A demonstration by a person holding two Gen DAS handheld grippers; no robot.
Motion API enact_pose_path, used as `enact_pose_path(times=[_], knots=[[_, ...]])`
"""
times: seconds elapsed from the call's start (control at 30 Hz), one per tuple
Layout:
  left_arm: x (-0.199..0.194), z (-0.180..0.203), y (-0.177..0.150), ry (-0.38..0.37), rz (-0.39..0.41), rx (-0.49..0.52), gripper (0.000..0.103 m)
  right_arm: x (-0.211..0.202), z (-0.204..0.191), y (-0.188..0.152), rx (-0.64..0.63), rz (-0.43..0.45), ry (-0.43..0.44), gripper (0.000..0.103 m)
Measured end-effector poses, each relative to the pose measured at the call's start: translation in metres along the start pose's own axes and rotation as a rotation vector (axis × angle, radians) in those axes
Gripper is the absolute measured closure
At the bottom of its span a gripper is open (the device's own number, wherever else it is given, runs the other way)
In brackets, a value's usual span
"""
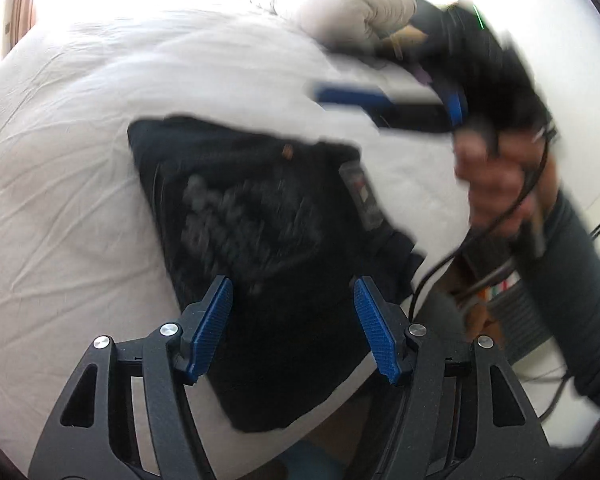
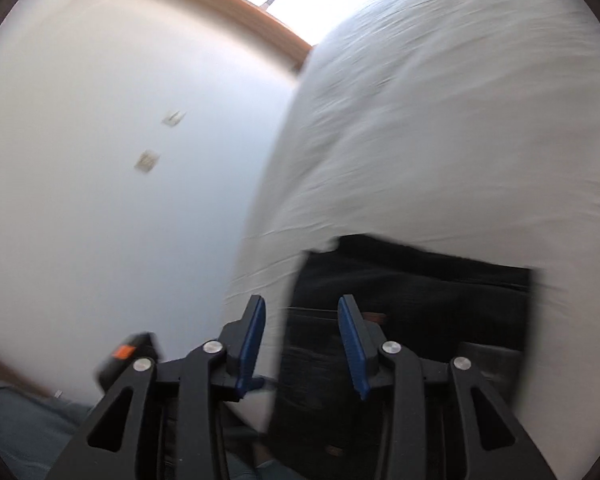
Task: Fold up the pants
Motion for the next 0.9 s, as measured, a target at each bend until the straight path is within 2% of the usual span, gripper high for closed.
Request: enact_pose_path(times=[0.03,0.13,0.2,0.23,0.27,0.33,0.43,0.5,0.57,0.6,0.63,0.67,0.73,0.8,0.83,0.87,0.9], knots=[[0.004,-0.005,-0.003,0.012,-0.013,0.006,0.041,0.021,-0.011,0.004,-0.019,-0.042,0.05,0.052],[0.011,-0.001,-0.014,0.022,-0.016,0.026,0.041,0.087,-0.023,0.001,-0.045,-0.203,0.104,0.051],[0.011,-0.004,-0.015,0.04,-0.015,0.038,0.041,0.123,-0.017,-0.008,-0.042,-0.299,0.082,0.052],[0.009,-0.003,-0.019,0.051,-0.015,0.044,0.041,0.137,-0.01,-0.01,-0.048,-0.327,0.045,0.058],[0.011,-0.009,-0.022,0.074,-0.022,0.056,0.041,0.146,0.001,-0.01,-0.032,-0.335,0.01,0.07],[0.009,-0.011,-0.029,0.102,-0.028,0.07,0.041,0.153,0.019,-0.004,0.006,-0.31,-0.047,0.085],[0.016,-0.029,-0.035,0.126,-0.053,0.05,0.04,0.159,0.043,0.003,0.008,-0.267,-0.149,0.103],[0.016,-0.035,-0.034,0.115,-0.059,0.018,0.04,0.162,0.051,0.001,0.01,-0.243,-0.144,0.103],[-0.003,-0.034,-0.025,0.082,-0.027,-0.015,0.04,0.154,0.047,-0.001,0.014,-0.212,-0.146,0.103],[-0.018,-0.035,-0.017,0.083,0.015,-0.008,0.04,0.143,0.041,-0.001,0.011,-0.189,-0.15,0.1],[-0.028,-0.034,-0.011,0.081,0.048,-0.002,0.04,0.132,0.032,-0.003,0.014,-0.16,-0.125,0.084],[-0.036,-0.033,-0.005,0.063,0.076,-0.007,0.04,0.116,0.02,-0.005,0.021,-0.11,-0.052,0.064],[-0.037,-0.029,0.005,0.039,0.098,-0.018,0.04,0.084,0.001,-0.014,0.02,-0.033,0.037,0.051],[-0.025,-0.025,0.009,0.055,0.083,0.017,0.04,0.064,-0.004,-0.03,0.018,-0.016,0.075,0.05],[-0.012,-0.022,0.008,0.059,0.062,0.033,0.04,0.056,0.002,-0.042,0.032,-0.014,0.072,0.044],[0.006,-0.025,0.006,0.075,0.021,0.032,0.04,0.051,0.017,-0.056,0.068,-0.025,0.028,0.042],[0.019,-0.025,0.006,0.091,0.004,0.026,0.04,0.049,0.036,-0.07,0.121,-0.044,-0.026,0.046]])
Point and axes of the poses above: each gripper's, at about its wrist camera, not at the fingertips, and x roughly the way its jaws point, z to its right, y to its top, the point moved 7 cm from there along x, roughly the way its jaws point, and after that the axes turned 14 degrees about -x, right-handed, at the moved point
